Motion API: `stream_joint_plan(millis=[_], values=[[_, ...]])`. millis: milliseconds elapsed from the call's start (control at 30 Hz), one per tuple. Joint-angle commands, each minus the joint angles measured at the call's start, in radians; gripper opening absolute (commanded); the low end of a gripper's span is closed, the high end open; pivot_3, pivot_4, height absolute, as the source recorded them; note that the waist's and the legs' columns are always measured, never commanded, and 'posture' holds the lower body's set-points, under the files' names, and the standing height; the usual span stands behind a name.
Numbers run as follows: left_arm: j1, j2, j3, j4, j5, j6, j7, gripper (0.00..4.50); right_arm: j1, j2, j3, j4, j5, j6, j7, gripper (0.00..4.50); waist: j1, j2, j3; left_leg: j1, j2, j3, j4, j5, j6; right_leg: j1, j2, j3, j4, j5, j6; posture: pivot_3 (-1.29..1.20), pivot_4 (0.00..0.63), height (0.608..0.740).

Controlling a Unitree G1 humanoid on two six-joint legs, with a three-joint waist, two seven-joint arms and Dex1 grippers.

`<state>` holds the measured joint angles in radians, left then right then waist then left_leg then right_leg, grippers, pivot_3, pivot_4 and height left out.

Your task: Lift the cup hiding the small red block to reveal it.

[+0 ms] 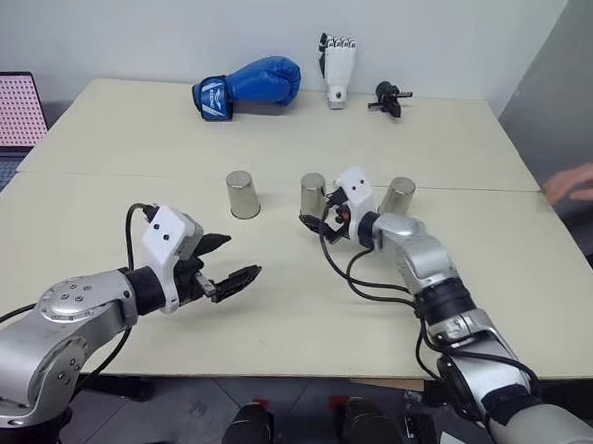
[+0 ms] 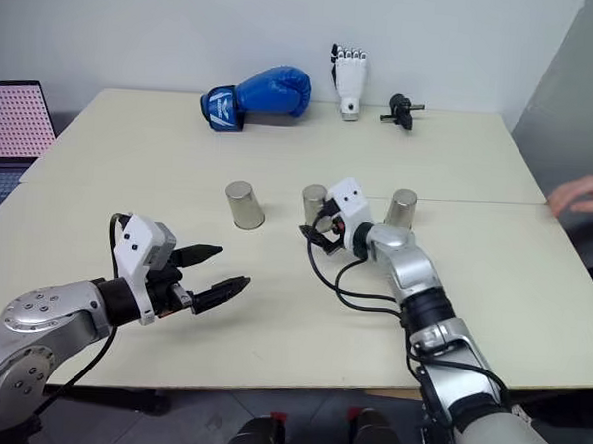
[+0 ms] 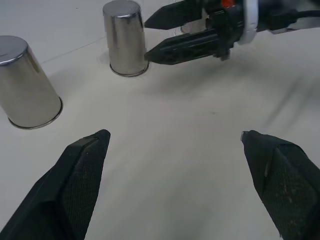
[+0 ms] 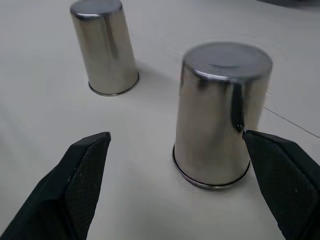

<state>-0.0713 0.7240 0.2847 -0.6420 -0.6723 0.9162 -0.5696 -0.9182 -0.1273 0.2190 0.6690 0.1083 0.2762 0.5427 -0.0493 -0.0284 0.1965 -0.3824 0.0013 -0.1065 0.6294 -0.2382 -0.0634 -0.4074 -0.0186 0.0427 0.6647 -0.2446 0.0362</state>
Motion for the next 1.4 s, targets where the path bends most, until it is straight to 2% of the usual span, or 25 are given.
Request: stream_joint_plan(millis=[33,400,433,467,600,733,767,900,1000,1100,1233,1400], values=[[0.001,-0.008,0.011,-0.059,-0.025,0.005,0.031,4.49,-0.084,0.036,-0.027,0.152,-0.044,-0.129,-0.05,4.5,-0.003,0.0,0.0,0.0,0.0,0.0,0.0,0.0,0.0,0.0,0.0,0.0,0.0,0.0,0.0,0.0,0.15,0.74],[-0.006,0.013,0.012,-0.049,-0.029,-0.004,0.039,4.49,-0.229,0.12,-0.131,0.437,-0.048,-0.274,-0.175,4.5,-0.009,0.0,0.0,0.0,0.0,0.0,0.0,0.0,0.0,0.0,0.0,0.0,0.001,0.0,0.0,0.0,0.15,0.74],[-0.009,0.015,0.009,-0.045,-0.026,-0.006,0.039,4.5,-0.232,0.123,-0.138,0.448,-0.05,-0.292,-0.173,4.32,-0.009,0.0,0.0,0.0,0.0,0.0,0.0,0.0,0.0,0.0,0.0,0.0,0.0,0.0,0.0,0.0,0.15,0.74],[-0.011,0.015,0.008,-0.043,-0.024,-0.008,0.039,4.5,-0.233,0.127,-0.149,0.45,-0.046,-0.306,-0.169,4.32,-0.008,0.0,0.0,0.0,0.0,0.0,0.0,0.0,0.0,0.0,0.0,0.0,0.0,0.0,0.0,0.0,0.15,0.74],[-0.015,0.017,0.004,-0.038,-0.021,-0.012,0.039,4.5,-0.232,0.13,-0.177,0.441,-0.034,-0.336,-0.144,3.43,-0.009,0.0,0.0,0.0,0.0,0.0,0.0,0.0,0.0,0.0,0.0,0.0,0.0,0.0,0.0,0.0,0.15,0.74],[-0.013,0.026,0.01,-0.028,-0.017,-0.017,0.032,4.5,-0.214,0.115,-0.216,0.304,0.019,-0.298,-0.066,2.57,-0.009,0.001,0.0,0.0,0.0,0.0,0.0,0.0,0.0,0.0,0.0,0.0,0.0,0.0,0.0,0.0,0.15,0.74],[-0.011,0.03,0.015,-0.026,-0.015,-0.019,0.03,4.5,-0.203,0.104,-0.219,0.232,0.032,-0.263,-0.05,2.47,-0.009,0.001,0.0,0.0,0.0,0.0,0.0,0.0,0.0,0.0,0.0,0.0,0.0,0.0,0.0,0.0,0.15,0.74],[-0.002,0.039,0.026,-0.019,-0.011,-0.024,0.026,4.5,-0.144,0.063,-0.215,-0.034,0.059,-0.111,-0.031,2.47,-0.007,0.001,0.001,0.0,0.0,-0.001,0.0,0.0,0.0,0.0,0.0,-0.001,0.0,0.0,0.0,0.0,0.15,0.74],[0.013,0.043,0.033,-0.025,-0.01,-0.026,0.025,4.5,-0.064,0.005,-0.173,-0.24,0.021,0.024,-0.046,2.47,-0.005,0.001,0.001,0.0,0.0,-0.001,-0.001,0.0,0.0,0.0,0.0,-0.001,0.0,0.0,-0.001,0.0,0.15,0.74],[0.024,0.047,0.037,-0.028,-0.011,-0.027,0.022,4.5,-0.014,-0.022,-0.15,-0.349,-0.002,0.126,-0.071,2.47,-0.005,0.001,0.001,0.0,0.0,-0.001,-0.001,0.0,0.0,0.0,0.0,-0.001,0.0,0.0,-0.001,0.0,0.15,0.74],[0.029,0.058,0.04,-0.028,-0.014,-0.026,0.015,4.5,0.027,-0.035,-0.143,-0.38,-0.02,0.213,-0.102,2.47,-0.01,0.001,0.001,0.0,0.001,0.0,-0.001,0.0,0.0,-0.002,0.0,0.0,0.001,0.0,0.0,0.0,0.15,0.74],[0.014,0.065,0.029,-0.015,-0.002,-0.034,0.005,4.5,0.054,-0.024,-0.152,-0.295,-0.032,0.221,-0.139,2.47,-0.009,0.001,0.001,0.0,0.002,0.0,-0.001,0.0,0.0,-0.002,0.002,0.0,0.001,-0.001,0.0,0.0,0.15,0.74]])
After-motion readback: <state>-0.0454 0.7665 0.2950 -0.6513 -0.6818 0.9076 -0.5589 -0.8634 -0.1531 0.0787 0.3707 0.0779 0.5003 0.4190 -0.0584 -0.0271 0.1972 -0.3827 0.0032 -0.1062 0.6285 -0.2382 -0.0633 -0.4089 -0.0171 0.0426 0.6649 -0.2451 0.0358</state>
